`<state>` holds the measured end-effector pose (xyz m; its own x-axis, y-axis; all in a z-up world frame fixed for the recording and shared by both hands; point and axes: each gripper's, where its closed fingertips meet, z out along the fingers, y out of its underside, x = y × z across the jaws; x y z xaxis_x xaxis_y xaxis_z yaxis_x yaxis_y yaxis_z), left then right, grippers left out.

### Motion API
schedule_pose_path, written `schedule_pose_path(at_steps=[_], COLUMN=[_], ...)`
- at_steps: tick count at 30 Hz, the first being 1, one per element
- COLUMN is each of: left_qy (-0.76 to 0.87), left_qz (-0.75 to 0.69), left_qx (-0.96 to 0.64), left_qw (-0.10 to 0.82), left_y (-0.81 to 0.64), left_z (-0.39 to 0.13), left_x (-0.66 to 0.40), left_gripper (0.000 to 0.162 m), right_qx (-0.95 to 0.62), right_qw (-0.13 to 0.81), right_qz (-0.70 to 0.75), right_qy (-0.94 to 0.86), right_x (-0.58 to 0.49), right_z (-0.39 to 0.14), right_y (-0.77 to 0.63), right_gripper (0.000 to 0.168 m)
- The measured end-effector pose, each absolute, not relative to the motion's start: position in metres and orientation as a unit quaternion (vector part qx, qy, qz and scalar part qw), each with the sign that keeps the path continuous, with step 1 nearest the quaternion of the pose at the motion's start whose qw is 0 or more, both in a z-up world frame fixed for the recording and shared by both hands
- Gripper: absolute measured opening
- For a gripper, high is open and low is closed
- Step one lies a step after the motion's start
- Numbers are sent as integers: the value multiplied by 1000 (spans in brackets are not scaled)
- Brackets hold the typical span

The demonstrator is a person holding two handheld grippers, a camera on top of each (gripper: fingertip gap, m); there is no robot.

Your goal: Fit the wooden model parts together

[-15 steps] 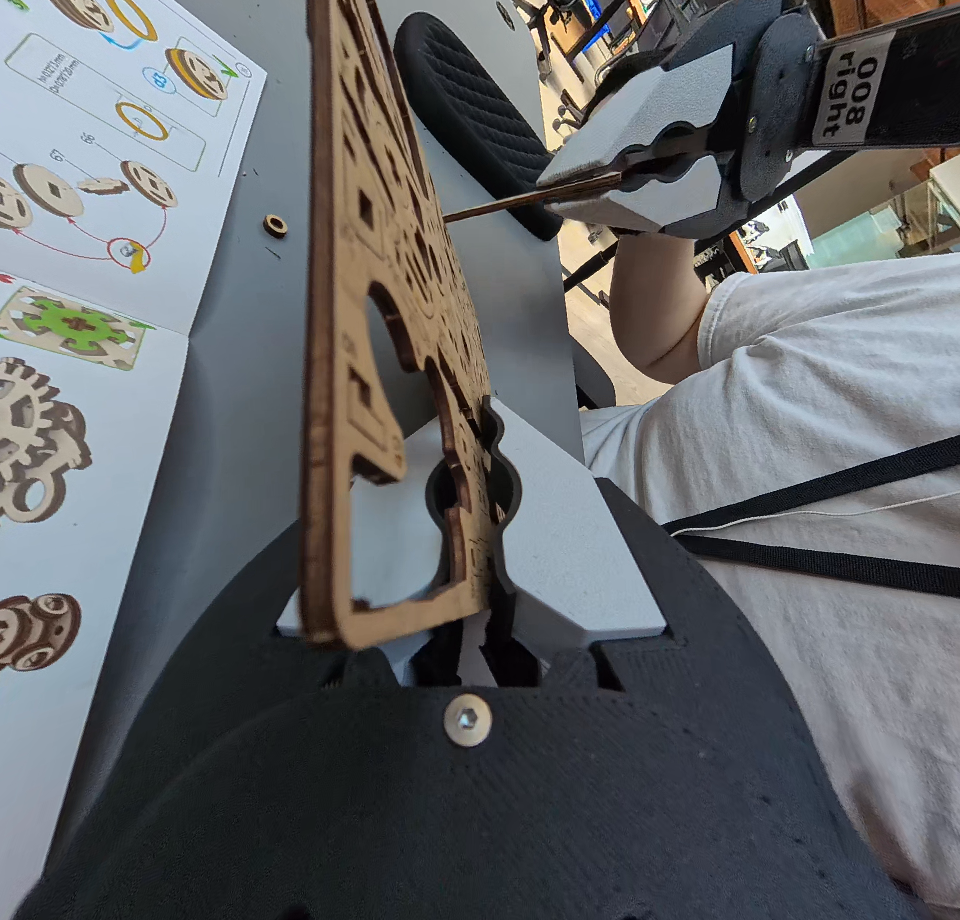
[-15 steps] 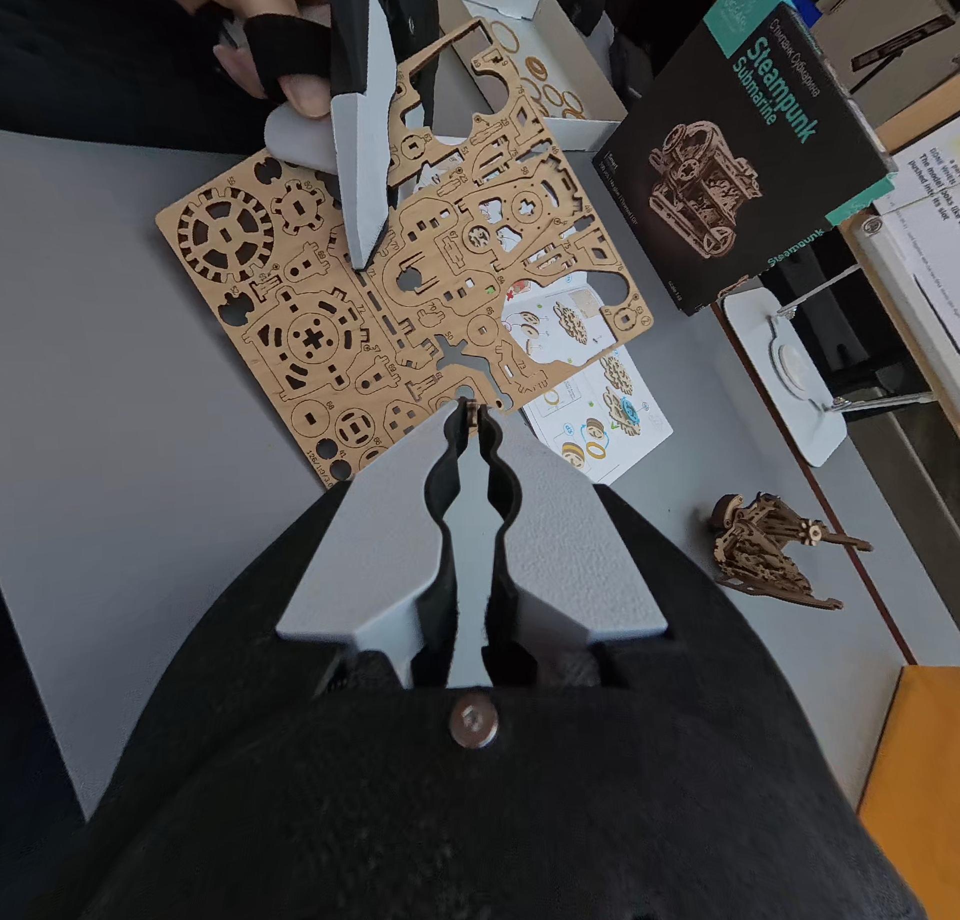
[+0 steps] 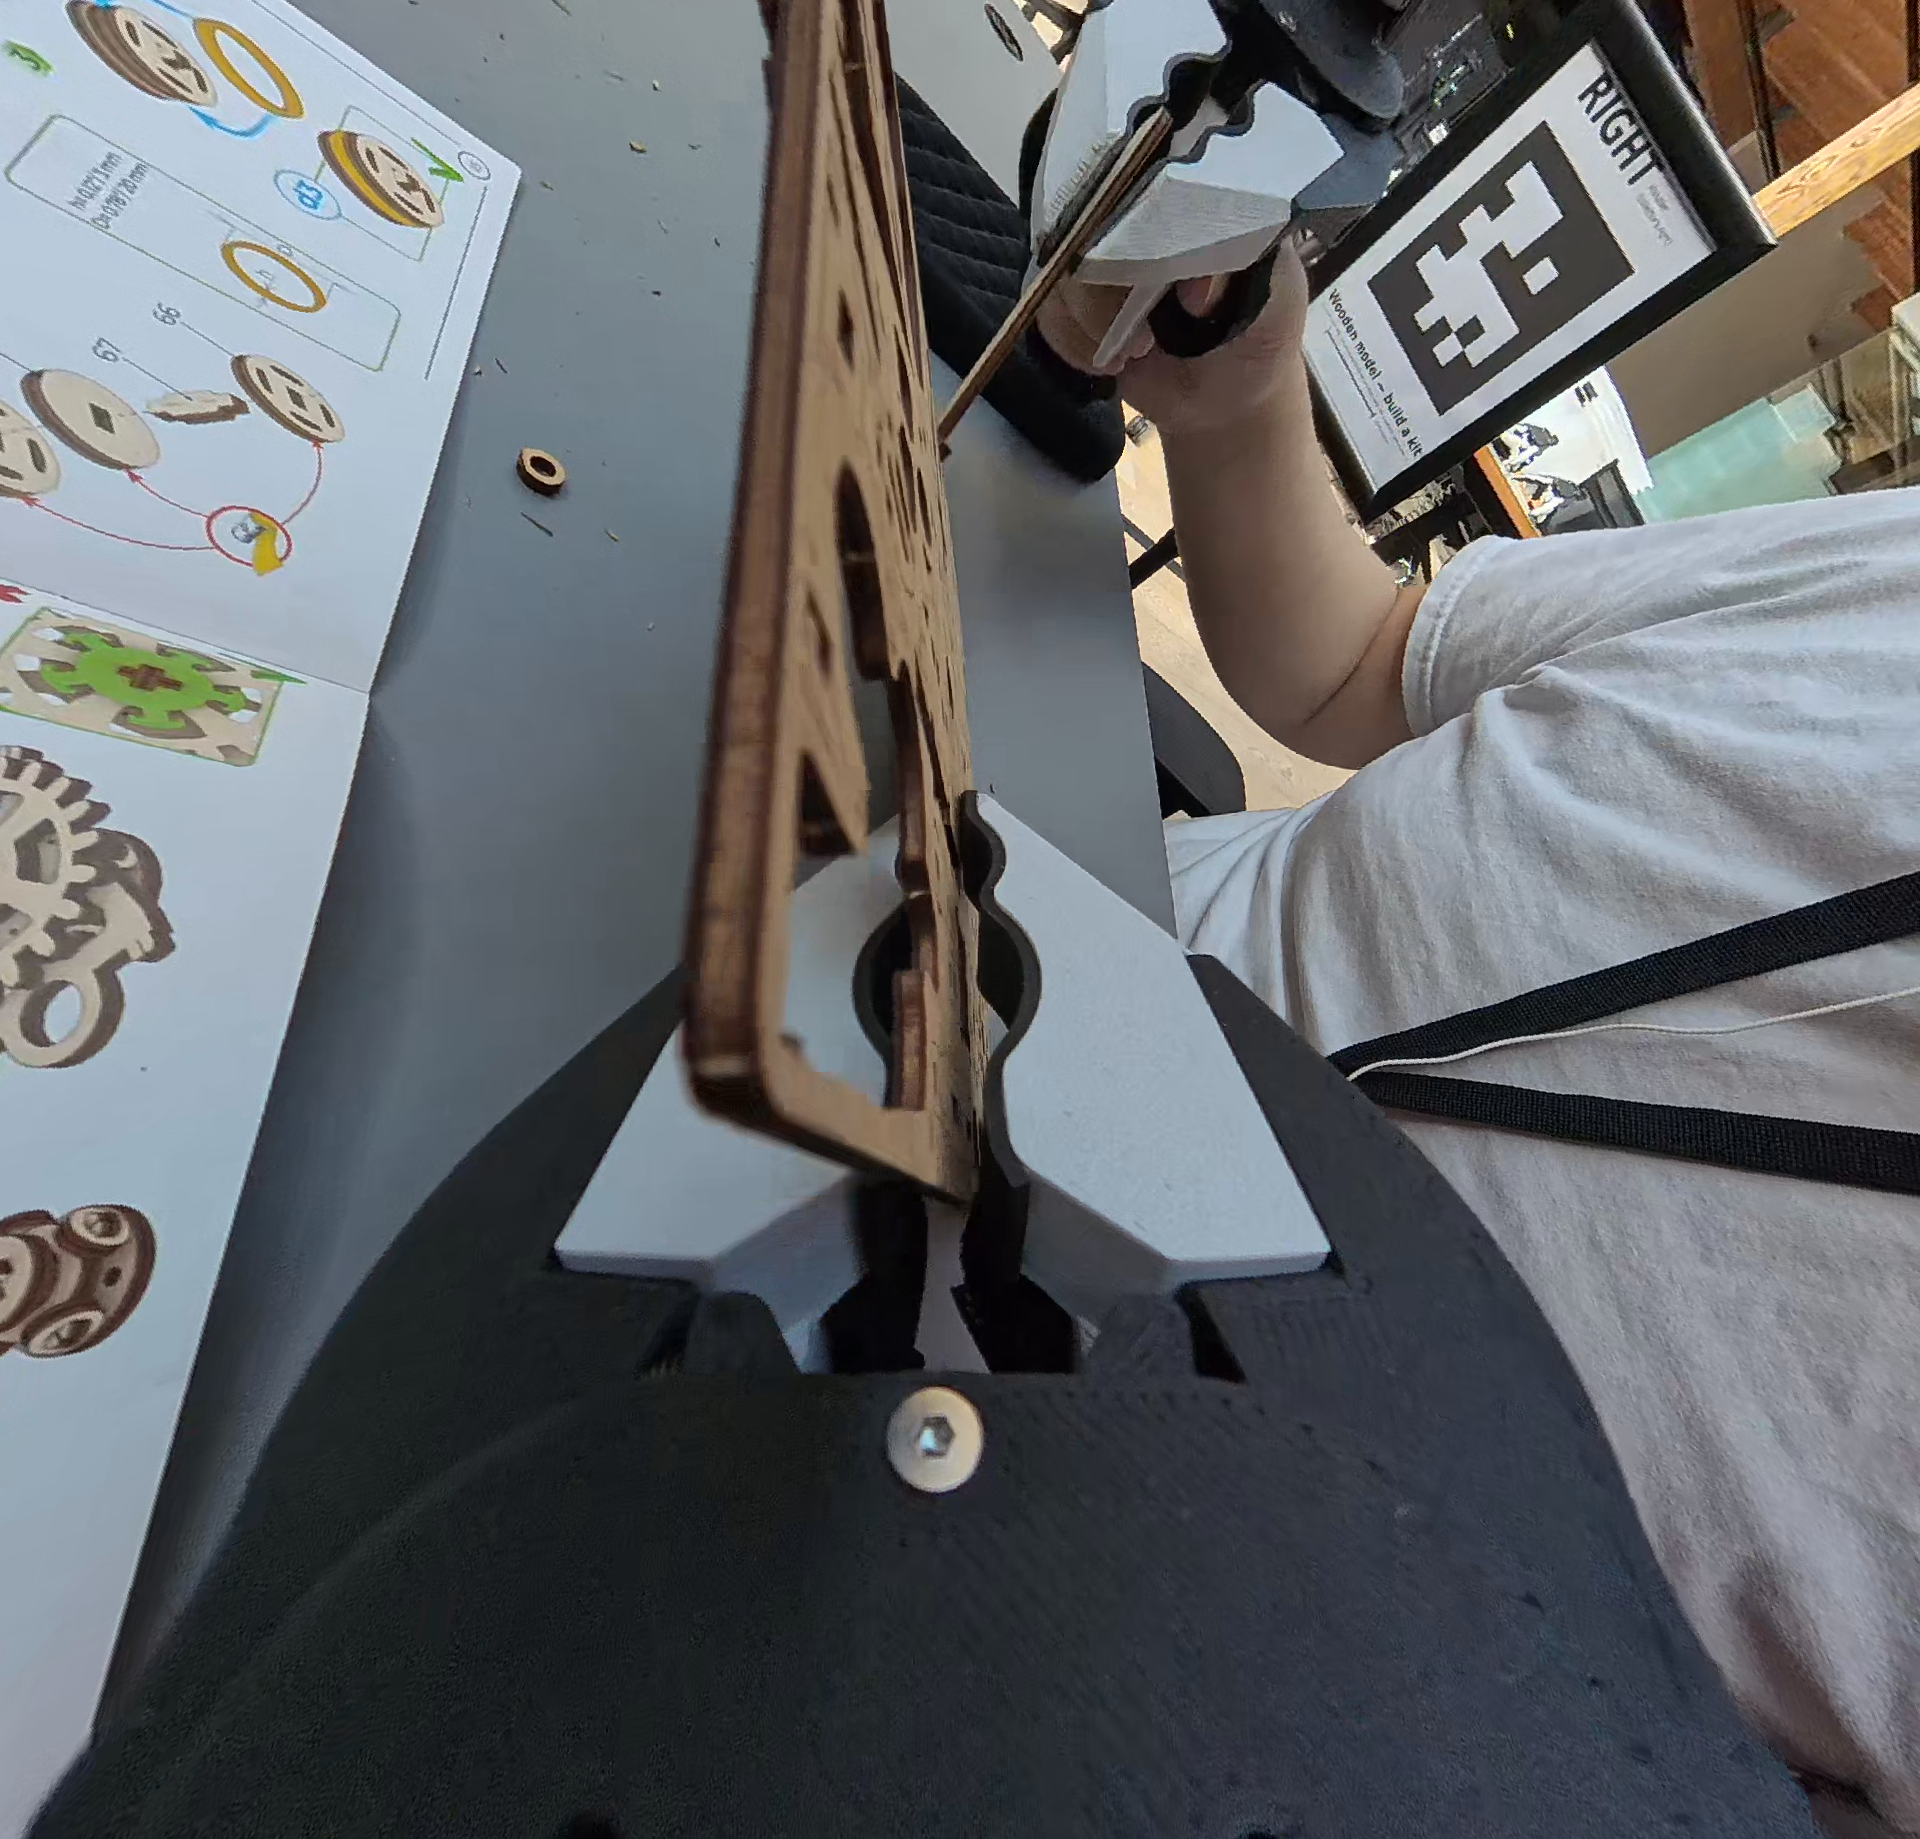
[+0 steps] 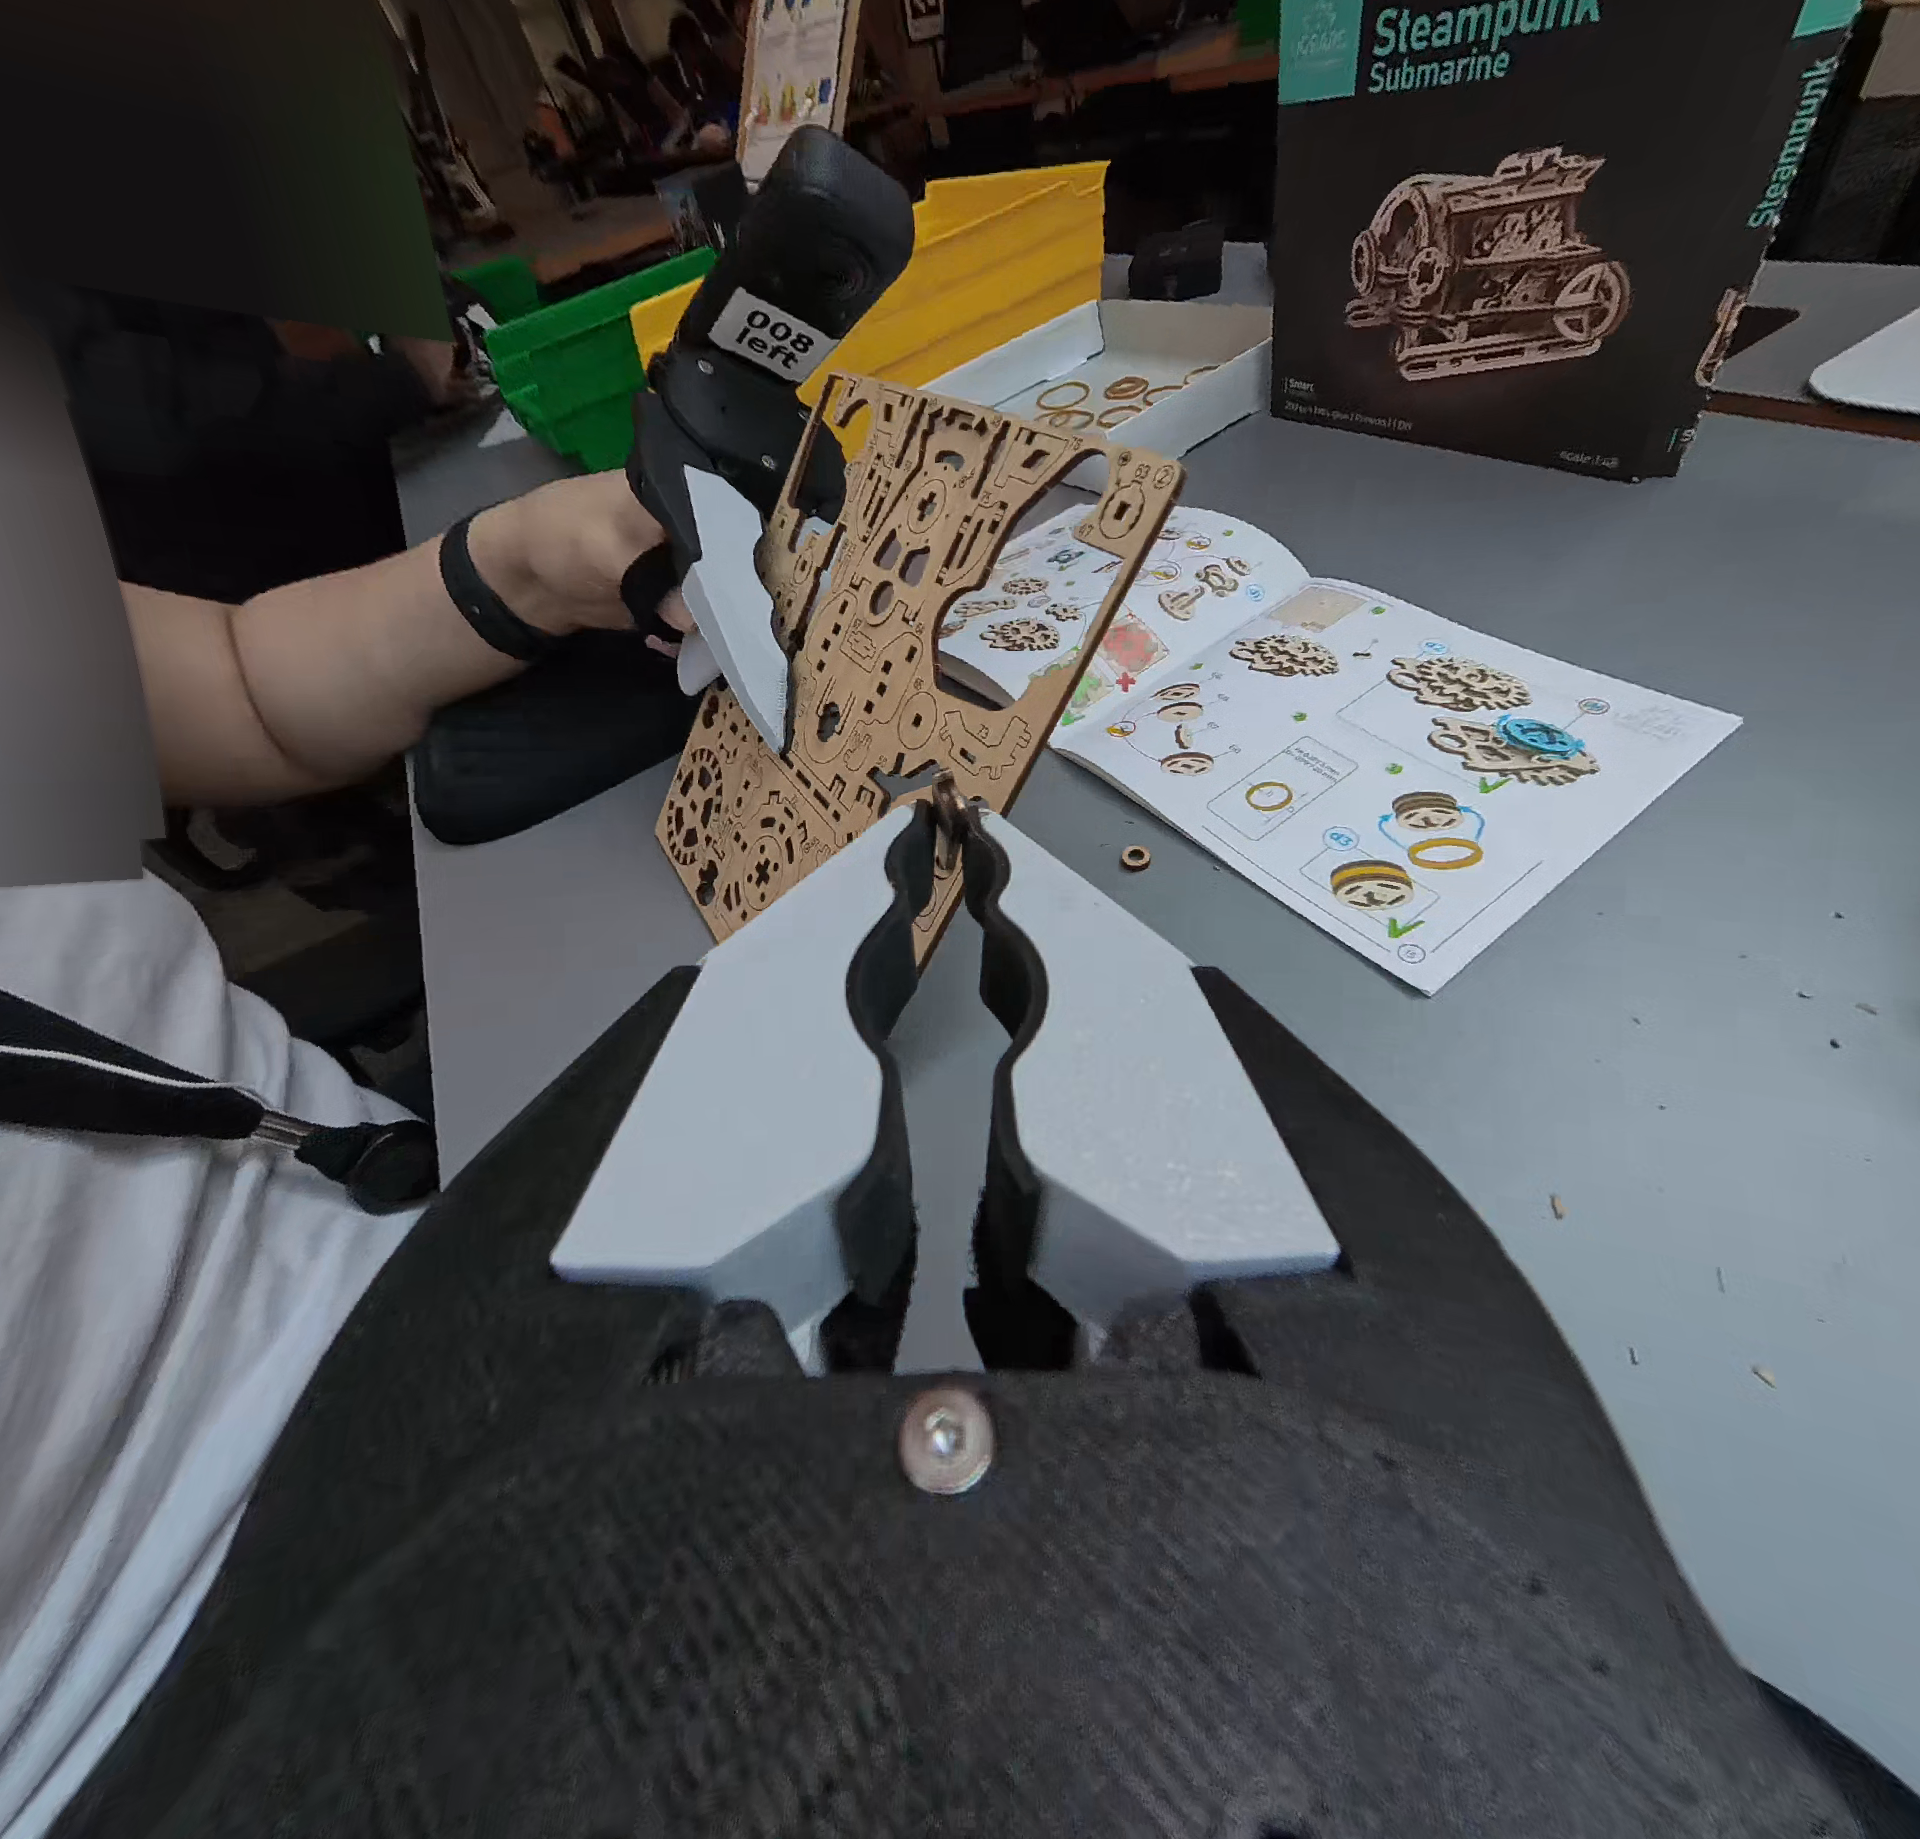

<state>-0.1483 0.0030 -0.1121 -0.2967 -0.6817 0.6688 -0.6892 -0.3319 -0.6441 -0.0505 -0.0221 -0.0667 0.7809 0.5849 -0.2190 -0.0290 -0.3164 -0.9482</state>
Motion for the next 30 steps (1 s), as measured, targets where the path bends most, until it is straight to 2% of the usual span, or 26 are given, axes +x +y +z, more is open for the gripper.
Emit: schedule_pose_path(at_steps=[3, 7, 11, 16, 18, 21, 26, 30], left_qy=[-575, -573, -569, -569, -569, -581, -595, -603], left_qz=[560, 561, 561, 561, 562, 559, 555, 554], left_qx=[596, 597, 601, 601, 600, 592, 581, 573], left_qw=[8, 11, 15, 15, 14, 2, -9, -11], left_y=[3, 3, 4, 4, 4, 3, 0, -3], left_z=[-113, -113, -114, -114, -114, -112, -110, -109], left_x=[-149, -149, -149, -149, -149, -149, -149, -149], left_gripper=[1, 1, 3, 3, 2, 2, 2, 2], right_qx=[-740, -718, -682, -631, -641, -692, -790, -788], right_qw=[593, 615, 583, 559, 567, 587, 523, 478], right_qz=[248, 63, -142, -264, -238, -108, 160, 320], right_qy=[-200, -319, -419, -469, -458, -405, -277, -220], right_x=[-53, -73, -88, -95, -94, -87, -63, -51], right_z=[-67, -70, -86, -95, -91, -77, -68, -71], right_y=[-24, -30, -34, -36, -33, -27, -15, -15], right_gripper=[3, 2, 2, 2, 2, 1, 2, 2])
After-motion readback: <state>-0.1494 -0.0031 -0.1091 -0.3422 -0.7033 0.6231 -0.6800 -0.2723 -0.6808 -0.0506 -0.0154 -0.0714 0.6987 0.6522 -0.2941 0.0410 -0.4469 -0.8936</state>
